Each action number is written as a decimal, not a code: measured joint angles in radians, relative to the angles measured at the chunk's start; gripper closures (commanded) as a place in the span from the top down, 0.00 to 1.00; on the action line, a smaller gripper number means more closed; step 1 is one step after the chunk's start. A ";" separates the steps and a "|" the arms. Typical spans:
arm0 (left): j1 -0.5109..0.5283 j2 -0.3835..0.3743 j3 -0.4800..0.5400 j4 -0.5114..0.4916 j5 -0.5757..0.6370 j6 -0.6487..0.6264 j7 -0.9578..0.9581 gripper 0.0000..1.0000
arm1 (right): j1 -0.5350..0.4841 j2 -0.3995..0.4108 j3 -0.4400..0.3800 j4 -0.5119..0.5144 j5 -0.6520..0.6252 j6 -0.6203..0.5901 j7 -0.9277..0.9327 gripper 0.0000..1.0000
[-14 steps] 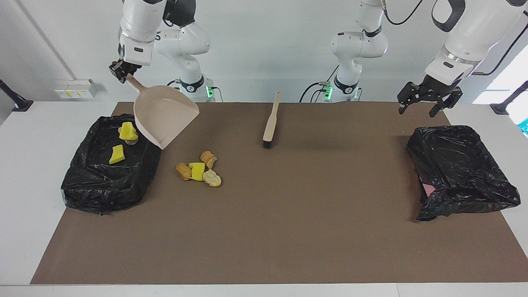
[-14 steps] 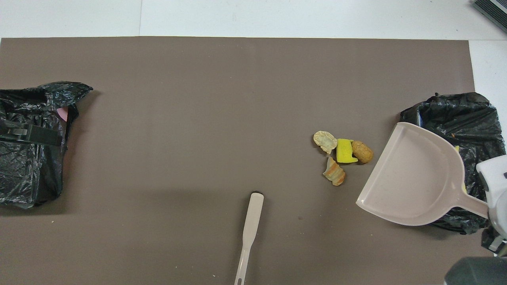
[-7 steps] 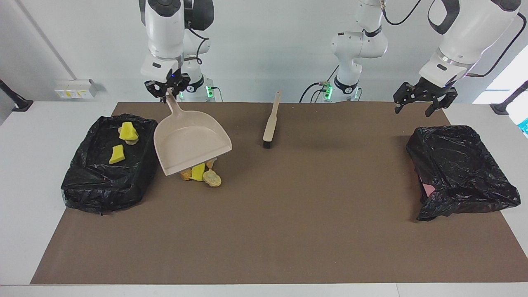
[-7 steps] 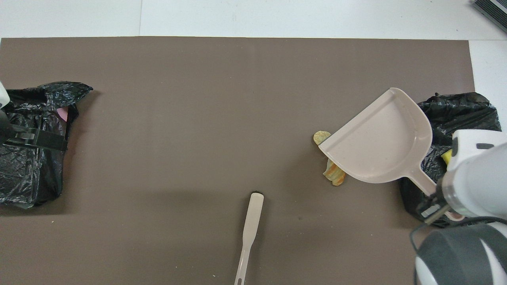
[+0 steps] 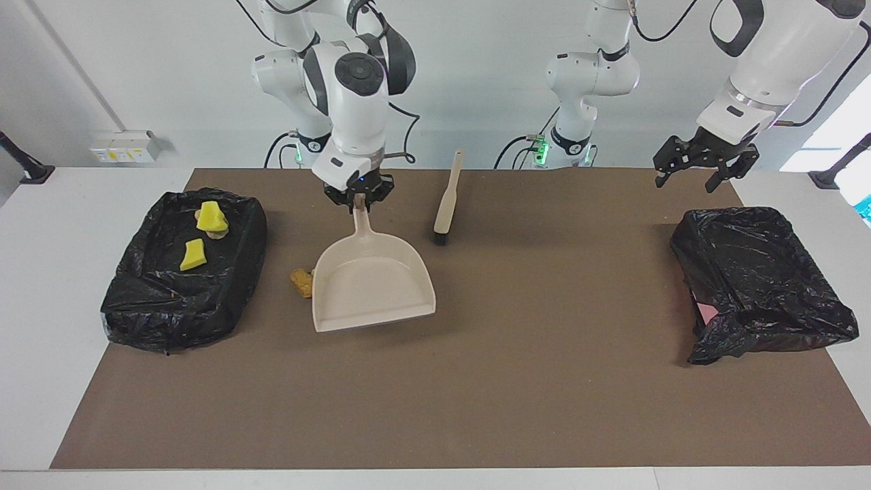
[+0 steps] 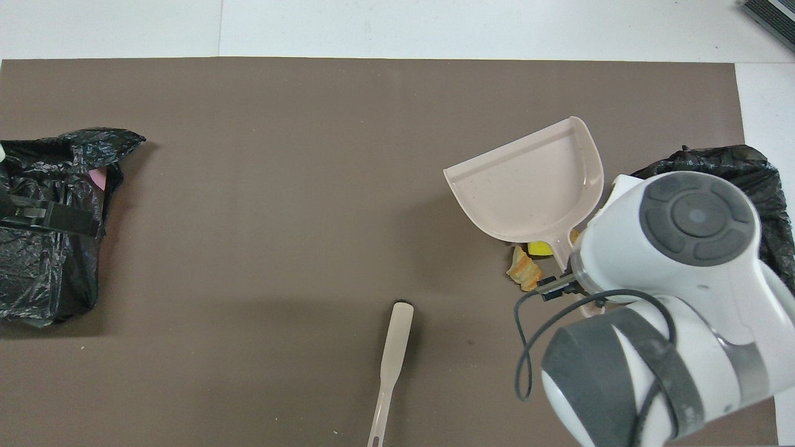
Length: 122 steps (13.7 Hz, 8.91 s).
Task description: Sweep and dump trash in bin
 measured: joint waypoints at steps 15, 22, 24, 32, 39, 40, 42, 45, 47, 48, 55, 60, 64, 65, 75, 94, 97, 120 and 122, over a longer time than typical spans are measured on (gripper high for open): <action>0.000 0.000 -0.001 0.000 0.000 0.001 0.000 1.00 | 0.191 0.465 -0.002 0.294 0.052 0.306 0.352 0.33; -0.008 0.012 -0.010 -0.005 0.000 0.008 0.000 1.00 | 0.199 0.415 -0.001 0.288 0.053 0.284 0.352 1.00; -0.031 0.035 -0.015 -0.007 0.000 0.038 -0.018 1.00 | 0.200 0.341 0.000 0.249 0.057 0.254 0.352 1.00; -0.199 0.156 -0.023 -0.016 0.000 0.195 -0.237 1.00 | 0.287 -0.103 0.005 -0.218 0.331 0.230 0.369 1.00; -0.421 0.331 -0.032 -0.015 -0.002 0.417 -0.521 1.00 | 0.356 -0.230 0.005 -0.594 0.570 0.568 0.407 1.00; -0.447 0.356 -0.033 -0.012 -0.002 0.435 -0.552 1.00 | 0.365 -0.229 0.005 -0.618 0.581 0.596 0.409 1.00; -0.487 0.385 -0.032 -0.005 -0.004 0.467 -0.595 1.00 | 0.386 -0.216 0.005 -0.643 0.593 0.646 0.411 1.00; -0.505 0.396 -0.032 -0.002 -0.015 0.509 -0.616 1.00 | 0.438 -0.169 0.005 -0.662 0.597 0.719 0.446 1.00; -0.523 0.408 -0.033 -0.002 -0.018 0.525 -0.618 1.00 | 0.458 -0.158 0.004 -0.674 0.597 0.724 0.456 1.00; -0.533 0.421 -0.032 -0.002 -0.018 0.530 -0.624 1.00 | 0.468 -0.158 0.004 -0.679 0.598 0.724 0.456 1.00; -0.595 0.556 -0.031 0.054 -0.010 0.573 -0.668 0.41 | 0.486 -0.160 0.004 -0.683 0.598 0.723 0.460 1.00; -0.594 0.554 -0.022 0.067 0.049 0.602 -0.664 0.41 | 0.486 -0.181 0.004 -0.684 0.598 0.703 0.459 0.17; -0.593 0.545 -0.019 0.070 0.049 0.597 -0.663 0.12 | 0.486 -0.183 0.004 -0.687 0.597 0.687 0.458 0.00; -0.593 0.542 -0.019 0.070 0.049 0.590 -0.663 0.00 | 0.486 -0.183 0.003 -0.688 0.594 0.678 0.457 0.00; -0.588 0.533 -0.015 0.064 0.050 0.556 -0.661 0.17 | 0.346 -0.332 -0.007 -0.673 0.376 0.341 0.368 0.00; -0.579 0.447 -0.008 -0.027 0.050 0.527 -0.586 0.00 | -0.367 -0.268 -0.010 -0.633 -0.081 0.240 -0.298 0.00; -0.546 0.411 0.001 -0.027 0.052 0.473 -0.454 0.00 | -0.353 -0.233 -0.003 -0.625 -0.050 0.251 -0.291 0.00; -0.497 0.314 -0.011 -0.206 0.173 0.508 0.826 0.00 | -0.216 -0.183 -0.002 -0.607 0.208 0.288 -0.235 0.00; -0.525 0.310 -0.013 -0.221 0.174 0.527 0.826 0.00 | -0.171 -0.165 -0.001 -0.592 0.274 0.312 -0.235 0.00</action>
